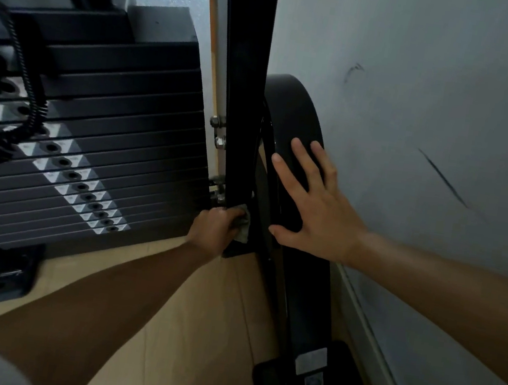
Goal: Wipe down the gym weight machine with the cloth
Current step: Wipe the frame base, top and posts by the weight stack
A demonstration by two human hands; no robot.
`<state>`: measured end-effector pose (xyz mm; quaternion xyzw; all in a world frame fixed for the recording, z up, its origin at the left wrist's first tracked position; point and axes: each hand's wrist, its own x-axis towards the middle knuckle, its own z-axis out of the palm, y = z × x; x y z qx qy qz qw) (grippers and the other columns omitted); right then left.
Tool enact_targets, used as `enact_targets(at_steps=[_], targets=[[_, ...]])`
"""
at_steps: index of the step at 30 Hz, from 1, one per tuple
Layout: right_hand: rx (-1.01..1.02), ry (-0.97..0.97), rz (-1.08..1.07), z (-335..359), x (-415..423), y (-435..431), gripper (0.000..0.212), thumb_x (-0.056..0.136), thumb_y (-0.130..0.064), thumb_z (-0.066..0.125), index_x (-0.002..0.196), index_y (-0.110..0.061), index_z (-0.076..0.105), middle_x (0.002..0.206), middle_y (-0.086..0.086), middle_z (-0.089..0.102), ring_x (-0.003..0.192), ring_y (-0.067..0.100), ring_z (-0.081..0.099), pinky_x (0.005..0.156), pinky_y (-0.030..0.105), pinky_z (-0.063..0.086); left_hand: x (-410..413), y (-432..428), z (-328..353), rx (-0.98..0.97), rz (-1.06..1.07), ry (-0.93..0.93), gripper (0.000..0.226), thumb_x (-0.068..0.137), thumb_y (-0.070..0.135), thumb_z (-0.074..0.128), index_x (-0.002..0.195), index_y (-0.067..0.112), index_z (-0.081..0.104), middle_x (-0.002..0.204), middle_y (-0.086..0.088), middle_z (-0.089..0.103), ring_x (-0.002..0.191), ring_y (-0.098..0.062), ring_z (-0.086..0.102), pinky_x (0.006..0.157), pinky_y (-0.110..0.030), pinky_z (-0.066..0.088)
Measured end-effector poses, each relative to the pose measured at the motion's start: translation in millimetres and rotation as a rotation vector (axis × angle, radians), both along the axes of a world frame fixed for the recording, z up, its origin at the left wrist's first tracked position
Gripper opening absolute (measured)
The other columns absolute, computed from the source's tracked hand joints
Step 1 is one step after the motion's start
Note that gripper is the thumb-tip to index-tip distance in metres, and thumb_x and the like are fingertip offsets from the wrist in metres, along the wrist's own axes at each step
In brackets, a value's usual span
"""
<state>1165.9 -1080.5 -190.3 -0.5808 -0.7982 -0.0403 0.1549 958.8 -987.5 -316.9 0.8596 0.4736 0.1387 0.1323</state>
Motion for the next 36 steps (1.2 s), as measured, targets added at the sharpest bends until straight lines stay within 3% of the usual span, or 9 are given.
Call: enact_targets(at_steps=[5,12,22,24,27,29,32,34,36], targets=[[-0.005,-0.015,-0.013,0,-1,0,0.112,0.076,-0.060,0.068,0.161,-0.025,0.003,0.167,0.008,-0.011,0.152,0.035,-0.016,0.113,0.051,0.034,-9,4,18,0.205,-0.043,-0.094,0.037,0.088,0.016,0.072,0.125,0.016,0.068,0.108,-0.012,0.072,0.086,-0.036,0.071,0.065,-0.041,0.057],[-0.001,-0.035,-0.004,-1,2,1,0.113,0.078,-0.062,0.066,0.160,-0.026,-0.003,0.167,0.008,-0.013,0.152,0.034,-0.019,0.118,0.050,0.020,-10,5,73,0.405,-0.040,-0.245,0.038,0.082,0.009,0.079,0.119,0.009,0.071,0.087,-0.012,0.071,0.069,-0.031,0.070,0.052,-0.036,0.054],[-0.100,-0.128,0.001,11,7,2,0.110,0.080,-0.080,0.047,0.155,-0.037,-0.021,0.163,-0.001,-0.027,0.150,0.030,-0.026,0.121,0.049,0.001,-10,4,160,0.589,0.067,-0.526,0.019,0.084,0.013,0.079,0.103,0.011,0.077,0.088,-0.004,0.072,0.071,-0.018,0.068,0.057,-0.036,0.057],[-0.109,-0.116,-0.020,20,5,1,0.102,0.080,-0.081,0.045,0.156,-0.041,-0.010,0.166,-0.002,-0.015,0.152,0.029,-0.015,0.120,0.051,0.008,-10,2,179,0.575,0.131,-0.594,0.016,0.085,0.018,0.079,0.101,0.014,0.078,0.086,-0.001,0.073,0.070,-0.016,0.068,0.060,-0.036,0.057],[0.078,0.132,-0.061,43,-6,8,0.071,0.081,-0.073,0.053,0.142,-0.038,0.045,0.144,-0.004,0.043,0.132,0.021,0.036,0.105,0.046,0.037,-8,-3,208,0.499,0.240,-0.770,0.009,0.085,0.022,0.079,0.091,0.016,0.075,0.082,0.006,0.072,0.069,-0.009,0.066,0.064,-0.036,0.057],[0.120,0.603,-0.110,68,-24,19,0.053,0.080,-0.059,0.071,0.125,-0.034,0.058,0.119,-0.012,0.058,0.103,0.010,0.058,0.088,0.028,0.050,-3,-10,225,0.366,0.252,-0.899,0.012,0.085,0.023,0.080,0.084,0.016,0.072,0.077,0.008,0.071,0.068,-0.007,0.067,0.066,-0.037,0.058],[0.001,1.142,-0.098,106,-51,34,0.036,0.083,-0.027,0.081,0.112,-0.029,0.061,0.105,-0.008,0.069,0.086,0.008,0.069,0.072,0.024,0.058,4,-20,238,0.126,0.166,-1.055,0.019,0.083,0.029,0.082,0.075,0.017,0.070,0.071,0.000,0.070,0.068,-0.023,0.069,0.068,-0.047,0.060],[-0.074,1.255,-0.098,117,-57,38,0.015,0.090,-0.019,0.074,0.104,-0.020,0.068,0.093,0.002,0.075,0.077,0.015,0.072,0.067,0.031,0.060,2,-23,242,0.046,0.163,-1.126,0.024,0.083,0.038,0.080,0.073,0.018,0.070,0.071,-0.005,0.070,0.071,-0.031,0.070,0.070,-0.054,0.059],[-0.146,1.295,-0.106,121,-53,36,0.007,0.095,-0.016,0.068,0.099,-0.015,0.072,0.083,0.004,0.075,0.068,0.017,0.070,0.060,0.029,0.057,-6,-22,247,0.039,0.201,-1.138,0.023,0.085,0.038,0.078,0.073,0.021,0.070,0.072,-0.004,0.071,0.071,-0.027,0.070,0.072,-0.055,0.059]])
